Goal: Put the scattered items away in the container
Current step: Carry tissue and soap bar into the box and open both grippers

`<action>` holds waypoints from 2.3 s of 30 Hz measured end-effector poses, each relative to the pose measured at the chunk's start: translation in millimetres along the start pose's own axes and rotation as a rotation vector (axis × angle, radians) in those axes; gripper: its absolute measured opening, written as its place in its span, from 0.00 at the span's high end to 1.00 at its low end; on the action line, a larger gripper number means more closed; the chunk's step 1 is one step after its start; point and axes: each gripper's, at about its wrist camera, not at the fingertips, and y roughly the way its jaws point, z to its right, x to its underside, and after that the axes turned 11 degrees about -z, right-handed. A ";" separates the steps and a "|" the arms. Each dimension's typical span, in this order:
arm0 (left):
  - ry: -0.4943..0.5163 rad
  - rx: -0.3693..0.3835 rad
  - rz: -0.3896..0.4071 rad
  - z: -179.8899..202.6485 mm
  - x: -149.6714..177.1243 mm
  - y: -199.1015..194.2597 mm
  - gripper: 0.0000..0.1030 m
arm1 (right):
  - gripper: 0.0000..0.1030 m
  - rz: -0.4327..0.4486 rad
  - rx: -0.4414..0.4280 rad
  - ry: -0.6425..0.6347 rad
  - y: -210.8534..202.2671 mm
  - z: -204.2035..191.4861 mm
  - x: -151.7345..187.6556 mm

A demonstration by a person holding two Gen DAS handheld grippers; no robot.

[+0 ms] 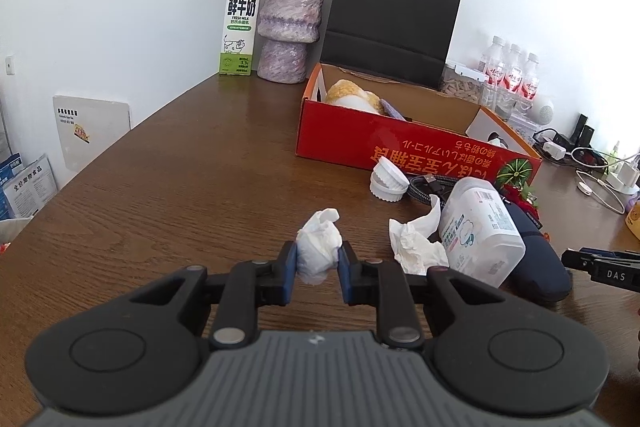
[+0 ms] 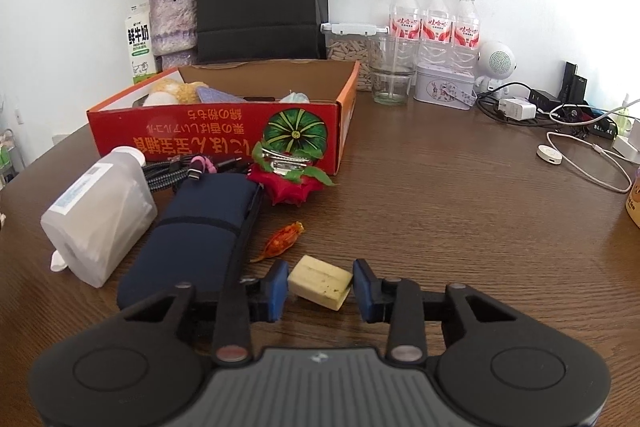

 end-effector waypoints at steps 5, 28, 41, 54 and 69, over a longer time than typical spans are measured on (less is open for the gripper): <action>0.025 0.024 0.039 7.9 -14.6 -3.4 0.79 | 0.67 0.040 -0.005 -0.014 -9.7 -5.4 -12.1; 0.139 0.205 0.271 85.2 -142.9 26.8 0.78 | 0.67 0.274 -0.116 -0.081 9.5 -58.3 -151.4; 0.253 0.139 0.128 105.2 -167.1 139.3 0.78 | 0.67 0.185 -0.087 -0.122 91.9 -47.5 -175.2; 0.260 -0.011 0.177 103.5 -165.1 151.4 0.00 | 0.24 0.161 -0.009 -0.119 108.0 -42.4 -172.3; 0.231 0.008 0.222 100.4 -167.6 136.1 0.00 | 0.00 0.178 -0.058 -0.126 91.1 -46.2 -172.5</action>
